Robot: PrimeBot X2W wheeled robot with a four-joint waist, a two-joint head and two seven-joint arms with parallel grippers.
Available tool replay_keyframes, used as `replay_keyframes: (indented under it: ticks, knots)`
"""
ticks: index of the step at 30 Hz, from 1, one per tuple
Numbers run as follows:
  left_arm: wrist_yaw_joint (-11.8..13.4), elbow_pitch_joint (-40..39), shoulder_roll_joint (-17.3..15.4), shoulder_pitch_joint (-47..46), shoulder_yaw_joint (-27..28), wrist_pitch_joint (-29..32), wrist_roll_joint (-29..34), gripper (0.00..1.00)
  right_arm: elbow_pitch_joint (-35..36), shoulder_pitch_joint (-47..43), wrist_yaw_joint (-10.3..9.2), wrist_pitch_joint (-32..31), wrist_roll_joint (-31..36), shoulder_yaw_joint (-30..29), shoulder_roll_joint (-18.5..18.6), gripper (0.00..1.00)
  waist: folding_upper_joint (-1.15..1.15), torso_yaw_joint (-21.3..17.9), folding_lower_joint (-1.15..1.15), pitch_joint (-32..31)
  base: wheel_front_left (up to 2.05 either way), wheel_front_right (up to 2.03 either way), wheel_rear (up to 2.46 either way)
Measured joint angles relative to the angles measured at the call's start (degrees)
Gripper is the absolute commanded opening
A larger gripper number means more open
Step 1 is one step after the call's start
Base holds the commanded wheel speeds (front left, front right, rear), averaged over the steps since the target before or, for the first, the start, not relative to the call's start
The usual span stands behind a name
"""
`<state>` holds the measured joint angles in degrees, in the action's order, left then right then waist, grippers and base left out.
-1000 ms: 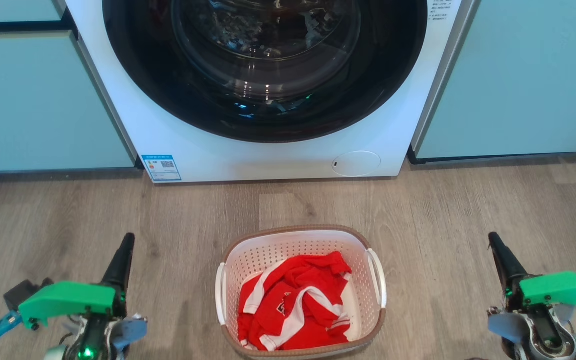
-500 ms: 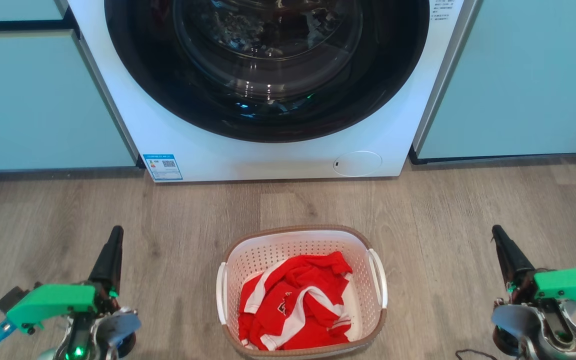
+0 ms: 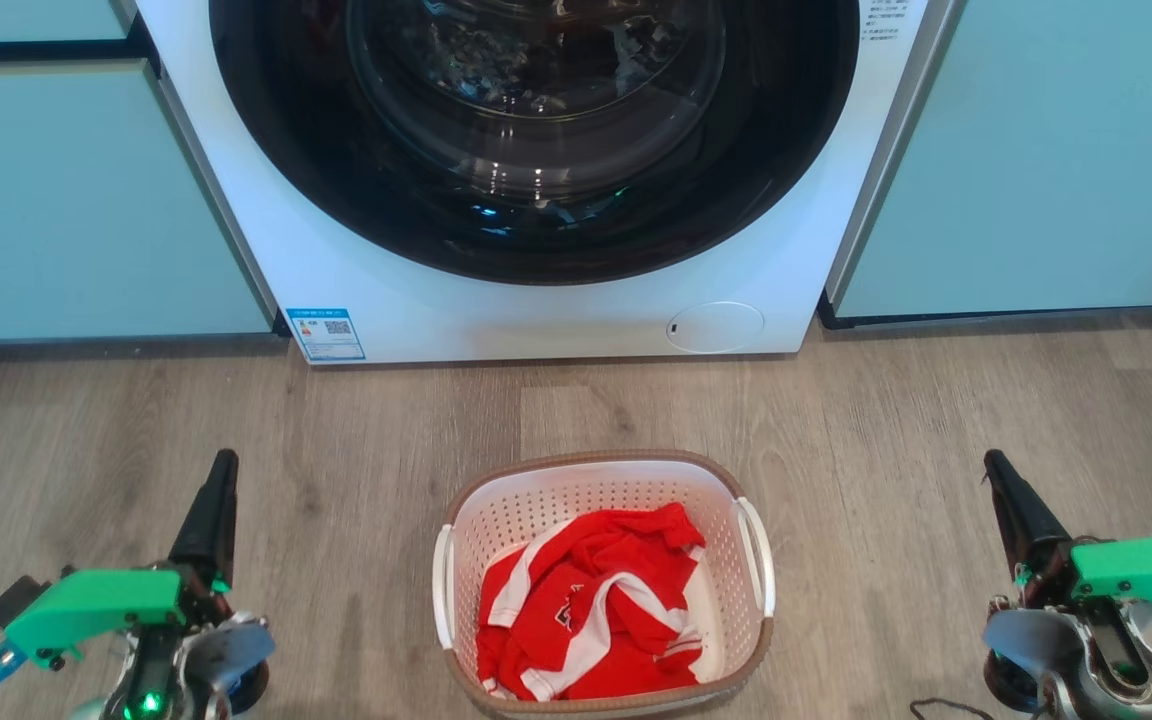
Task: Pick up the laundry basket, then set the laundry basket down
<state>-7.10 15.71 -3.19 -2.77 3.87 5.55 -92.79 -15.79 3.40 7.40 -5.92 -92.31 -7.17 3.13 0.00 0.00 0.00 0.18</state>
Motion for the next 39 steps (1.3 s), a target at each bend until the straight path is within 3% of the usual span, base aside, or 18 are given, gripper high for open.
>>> replay_keyframes:
  ticks: [39]
  knots:
    - [0.0,0.0,0.2,0.0,0.3,0.3,0.0,0.00,0.0,0.0,0.00,-0.1,0.0,-0.1,-0.5,0.00,0.00,0.0,0.00,0.0,0.00,0.00,0.00]
